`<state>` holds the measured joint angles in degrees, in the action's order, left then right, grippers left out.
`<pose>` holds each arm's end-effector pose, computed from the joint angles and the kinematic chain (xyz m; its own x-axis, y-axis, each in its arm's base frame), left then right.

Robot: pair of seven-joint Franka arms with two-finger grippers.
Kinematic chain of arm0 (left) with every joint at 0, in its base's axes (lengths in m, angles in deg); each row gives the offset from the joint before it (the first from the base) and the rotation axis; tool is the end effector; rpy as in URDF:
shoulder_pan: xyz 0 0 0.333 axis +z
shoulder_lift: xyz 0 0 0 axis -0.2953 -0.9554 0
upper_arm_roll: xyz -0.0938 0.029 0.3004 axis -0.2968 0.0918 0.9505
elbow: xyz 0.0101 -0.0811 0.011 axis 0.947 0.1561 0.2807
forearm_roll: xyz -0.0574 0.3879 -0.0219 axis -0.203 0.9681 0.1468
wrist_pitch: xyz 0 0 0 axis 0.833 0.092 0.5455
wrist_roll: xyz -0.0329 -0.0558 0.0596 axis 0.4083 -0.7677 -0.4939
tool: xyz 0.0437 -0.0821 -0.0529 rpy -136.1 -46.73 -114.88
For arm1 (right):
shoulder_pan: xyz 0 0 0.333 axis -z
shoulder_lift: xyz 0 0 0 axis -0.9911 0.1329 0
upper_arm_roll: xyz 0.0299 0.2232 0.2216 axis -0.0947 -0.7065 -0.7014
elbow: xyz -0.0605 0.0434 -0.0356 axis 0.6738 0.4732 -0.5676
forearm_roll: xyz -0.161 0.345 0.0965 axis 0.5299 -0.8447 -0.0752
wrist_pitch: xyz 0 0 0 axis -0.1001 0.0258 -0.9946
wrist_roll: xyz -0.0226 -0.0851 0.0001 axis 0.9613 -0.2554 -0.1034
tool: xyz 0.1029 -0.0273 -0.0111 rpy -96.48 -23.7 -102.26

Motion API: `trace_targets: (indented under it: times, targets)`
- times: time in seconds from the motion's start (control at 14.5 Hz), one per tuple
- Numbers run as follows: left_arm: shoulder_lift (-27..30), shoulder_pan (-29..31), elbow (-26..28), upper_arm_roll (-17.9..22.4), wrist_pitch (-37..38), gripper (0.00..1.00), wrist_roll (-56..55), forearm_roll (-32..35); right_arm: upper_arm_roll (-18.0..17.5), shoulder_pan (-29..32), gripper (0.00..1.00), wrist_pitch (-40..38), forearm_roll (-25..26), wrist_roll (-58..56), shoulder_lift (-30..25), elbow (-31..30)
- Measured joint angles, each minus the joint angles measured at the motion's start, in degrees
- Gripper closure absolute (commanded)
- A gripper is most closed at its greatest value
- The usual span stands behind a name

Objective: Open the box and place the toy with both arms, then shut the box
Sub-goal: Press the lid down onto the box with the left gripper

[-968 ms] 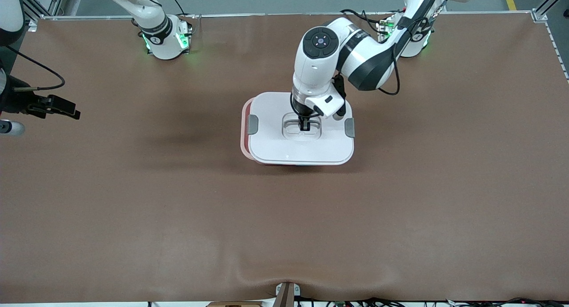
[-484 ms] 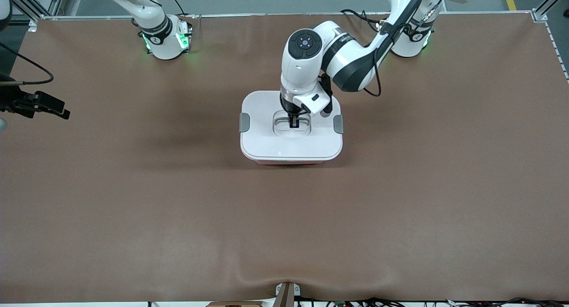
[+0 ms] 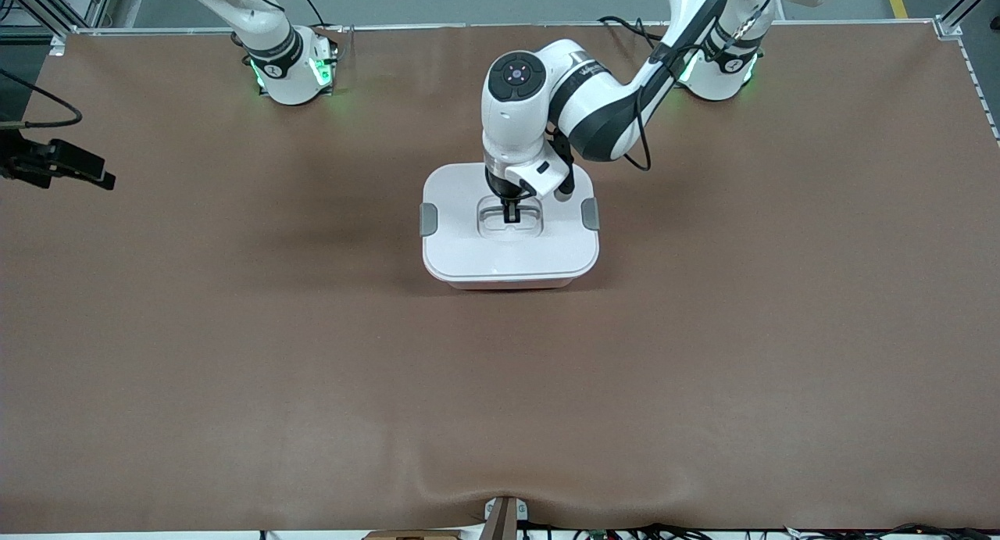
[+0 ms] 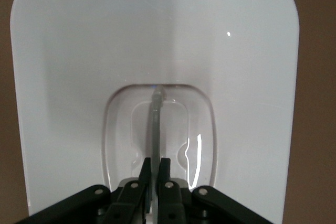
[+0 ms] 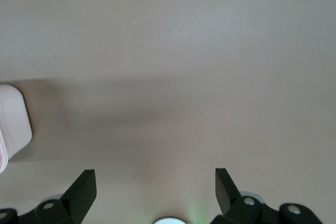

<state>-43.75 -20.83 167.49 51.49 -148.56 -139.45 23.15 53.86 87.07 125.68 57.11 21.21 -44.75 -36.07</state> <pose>0.4429 -0.5132 0.3659 -0.0393 0.9979 -0.0506 0.9987 0.0409 0.0298 0.5421 -0.0502 0.6135 0.9912 -0.0502 -0.1225 -0.0561 -0.9974 -0.0450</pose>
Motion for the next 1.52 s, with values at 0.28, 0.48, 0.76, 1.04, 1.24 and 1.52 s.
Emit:
trace_targets:
  times: [0.28, 0.48, 0.76, 1.04, 1.24, 1.52]
  targets:
    - [-0.2, -0.1, 0.0, 0.0, 0.0, 1.0, -0.3, 0.0, 0.0, 0.0, 0.0, -0.3, 0.0, -0.8, -0.1, 0.5]
    - [-0.4, -0.5, 0.0, 0.0, 0.0, 1.0, -1.8, 0.0, 0.3, 0.1, 0.0, -1.0, 0.0, -9.8, -0.1, 0.5]
    - [-0.7, -0.7, 0.0, 0.1, 0.0, 1.0, -2.2, 0.3, 0.3, 0.1, 0.0, -1.2, 0.0, -13.8, -0.1, 0.6]
    - [-1.7, -0.7, 0.0, 0.1, -1.4, 1.0, -2.5, 2.0, 0.3, 0.1, 0.0, -1.2, 0.0, -13.7, -0.1, 0.7]
    - [-1.7, -1.0, 0.1, 0.1, -1.5, 1.0, -2.5, 2.4, 0.3, 0.1, 0.0, -1.2, 0.0, -11.6, -0.1, 0.7]
    - [-1.8, -1.4, 0.2, 0.1, -1.5, 1.0, -2.5, 2.8, 0.2, 0.1, 0.0, -1.2, -0.1, -5.4, -0.1, 0.8]
